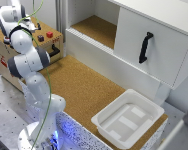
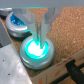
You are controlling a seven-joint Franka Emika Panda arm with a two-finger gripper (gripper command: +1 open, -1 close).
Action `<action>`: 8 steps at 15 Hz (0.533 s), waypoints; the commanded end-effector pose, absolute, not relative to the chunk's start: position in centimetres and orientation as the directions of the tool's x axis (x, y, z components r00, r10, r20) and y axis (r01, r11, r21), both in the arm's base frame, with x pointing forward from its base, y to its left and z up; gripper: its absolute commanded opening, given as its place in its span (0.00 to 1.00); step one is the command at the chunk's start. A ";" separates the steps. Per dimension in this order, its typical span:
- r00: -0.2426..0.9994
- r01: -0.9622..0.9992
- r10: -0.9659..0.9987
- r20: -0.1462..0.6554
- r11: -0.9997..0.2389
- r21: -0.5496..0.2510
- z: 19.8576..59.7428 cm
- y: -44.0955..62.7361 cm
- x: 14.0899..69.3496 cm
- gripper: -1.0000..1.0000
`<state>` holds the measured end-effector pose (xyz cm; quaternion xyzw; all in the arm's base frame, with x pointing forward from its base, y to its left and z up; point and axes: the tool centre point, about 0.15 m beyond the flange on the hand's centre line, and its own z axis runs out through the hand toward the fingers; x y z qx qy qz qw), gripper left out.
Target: Toggle the green light switch to turn off the green light
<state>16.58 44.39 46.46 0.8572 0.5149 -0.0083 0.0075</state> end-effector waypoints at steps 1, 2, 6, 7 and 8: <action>0.532 0.844 0.837 -0.128 -0.536 -0.001 43.5 44.8 17.7 0.00; 0.527 0.847 0.839 -0.132 -0.532 -0.001 43.4 45.0 17.7 0.00; 0.598 0.800 0.801 -0.004 -0.597 0.062 49.4 44.1 18.1 0.00; 0.631 0.774 0.775 0.029 -0.632 0.050 51.6 43.5 18.4 0.00; 0.651 0.756 0.757 0.050 -0.653 0.046 53.2 43.2 18.7 1.00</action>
